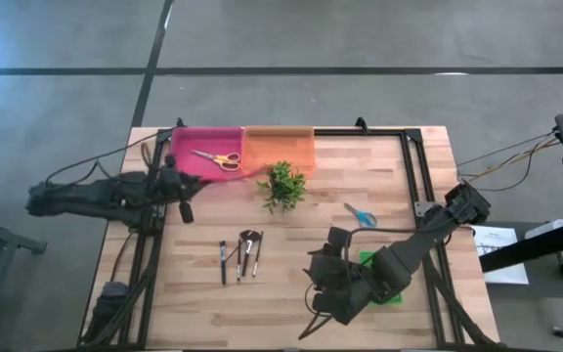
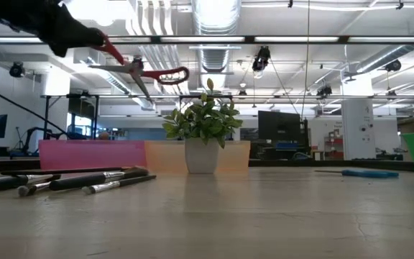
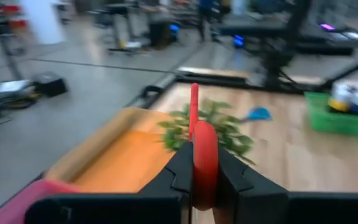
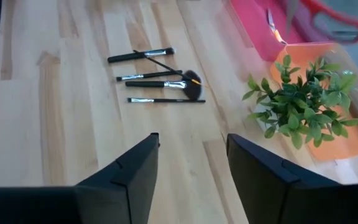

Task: Pick & Place Paint Supplies
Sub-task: Put the red scissors into the pink bin

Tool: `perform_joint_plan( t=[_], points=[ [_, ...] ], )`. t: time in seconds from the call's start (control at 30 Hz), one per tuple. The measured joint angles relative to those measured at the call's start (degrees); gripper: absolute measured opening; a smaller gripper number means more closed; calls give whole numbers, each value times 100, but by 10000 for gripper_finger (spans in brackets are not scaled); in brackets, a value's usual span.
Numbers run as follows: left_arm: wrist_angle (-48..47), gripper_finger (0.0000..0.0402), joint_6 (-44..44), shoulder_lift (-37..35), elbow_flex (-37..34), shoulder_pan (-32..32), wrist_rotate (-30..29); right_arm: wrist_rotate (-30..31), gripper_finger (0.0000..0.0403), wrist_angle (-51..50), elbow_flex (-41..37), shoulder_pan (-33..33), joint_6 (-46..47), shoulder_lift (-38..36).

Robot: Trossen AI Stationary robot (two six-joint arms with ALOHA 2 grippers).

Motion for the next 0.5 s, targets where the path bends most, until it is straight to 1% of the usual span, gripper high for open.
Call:
perform_joint_plan(
  t=[0.07, 0.13, 0.23, 0.43, 0.5],
  points=[
    [-5, 27, -125, -234, -94, 0, -476, 1, 191, 0, 0, 5, 0, 0],
    [-19, 27, -203, -397, -188, 0, -1098, 0, 192, -1, -2, 3, 0, 0],
    [-146, 27, -407, -464, -291, 3, -1914, 2, 192, 1, -2, 3, 0, 0],
    [-411, 27, -608, -294, -298, 32, -2630, 0, 192, 3, -2, 3, 0, 0],
    [-481, 27, -618, -188, -298, 88, -2759, 0, 192, 3, -2, 3, 0, 0]
  ],
)
